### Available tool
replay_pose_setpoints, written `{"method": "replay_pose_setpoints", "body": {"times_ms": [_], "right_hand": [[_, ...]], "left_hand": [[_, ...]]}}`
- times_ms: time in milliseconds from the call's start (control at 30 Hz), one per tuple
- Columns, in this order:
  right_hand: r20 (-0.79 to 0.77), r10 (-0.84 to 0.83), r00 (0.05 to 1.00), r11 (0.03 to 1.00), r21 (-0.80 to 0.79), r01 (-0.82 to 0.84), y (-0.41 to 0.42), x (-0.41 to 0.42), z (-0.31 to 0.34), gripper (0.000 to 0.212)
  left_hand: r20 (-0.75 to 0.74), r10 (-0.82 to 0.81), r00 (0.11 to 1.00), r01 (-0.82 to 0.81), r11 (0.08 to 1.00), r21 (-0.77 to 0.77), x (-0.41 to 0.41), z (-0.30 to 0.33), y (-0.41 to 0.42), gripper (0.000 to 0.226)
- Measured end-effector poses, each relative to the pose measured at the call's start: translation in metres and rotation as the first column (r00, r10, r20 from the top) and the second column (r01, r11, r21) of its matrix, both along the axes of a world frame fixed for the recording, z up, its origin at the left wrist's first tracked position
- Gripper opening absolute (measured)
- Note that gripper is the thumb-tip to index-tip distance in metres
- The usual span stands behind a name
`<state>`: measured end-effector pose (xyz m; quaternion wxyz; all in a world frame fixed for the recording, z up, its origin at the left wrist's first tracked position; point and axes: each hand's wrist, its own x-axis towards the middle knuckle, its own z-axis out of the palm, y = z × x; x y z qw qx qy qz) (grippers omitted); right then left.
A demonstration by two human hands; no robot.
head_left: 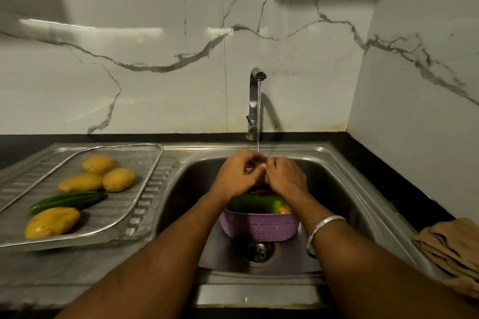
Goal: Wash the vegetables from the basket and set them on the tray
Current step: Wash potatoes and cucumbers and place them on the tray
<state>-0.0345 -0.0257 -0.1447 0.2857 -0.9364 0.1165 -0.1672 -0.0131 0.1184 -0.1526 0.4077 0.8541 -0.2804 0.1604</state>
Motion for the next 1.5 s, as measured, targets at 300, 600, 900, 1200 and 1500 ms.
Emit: {"method": "replay_pose_setpoints", "body": {"times_ms": [300, 600, 900, 1200, 1500], "right_hand": [[-0.058, 0.051, 0.997, 0.952, 0.306, -0.031, -0.012, 0.011, -0.001, 0.048], [-0.034, 0.076, 0.997, 0.906, 0.421, -0.055, -0.017, 0.013, -0.006, 0.041], [-0.049, 0.172, 0.984, 0.897, 0.42, -0.136, -0.018, 0.017, -0.016, 0.022], [-0.106, 0.216, 0.971, 0.899, 0.409, -0.156, -0.015, 0.016, -0.017, 0.023], [-0.136, 0.216, 0.967, 0.898, 0.416, -0.142, -0.016, 0.015, -0.016, 0.022]], "left_hand": [[-0.129, -0.121, 0.984, 0.156, 0.936, 0.315, -0.008, 0.02, 0.005, 0.066], [-0.037, 0.132, 0.991, -0.126, 0.984, 0.129, -0.02, 0.038, 0.006, 0.052], [-0.009, 0.409, 0.912, -0.401, 0.898, 0.183, -0.033, 0.136, 0.183, 0.05], [-0.122, 0.734, 0.668, -0.624, 0.642, 0.444, -0.026, 0.116, 0.331, 0.036], [-0.031, 0.712, 0.701, -0.575, 0.59, 0.567, -0.023, 0.115, 0.329, 0.051]]}}
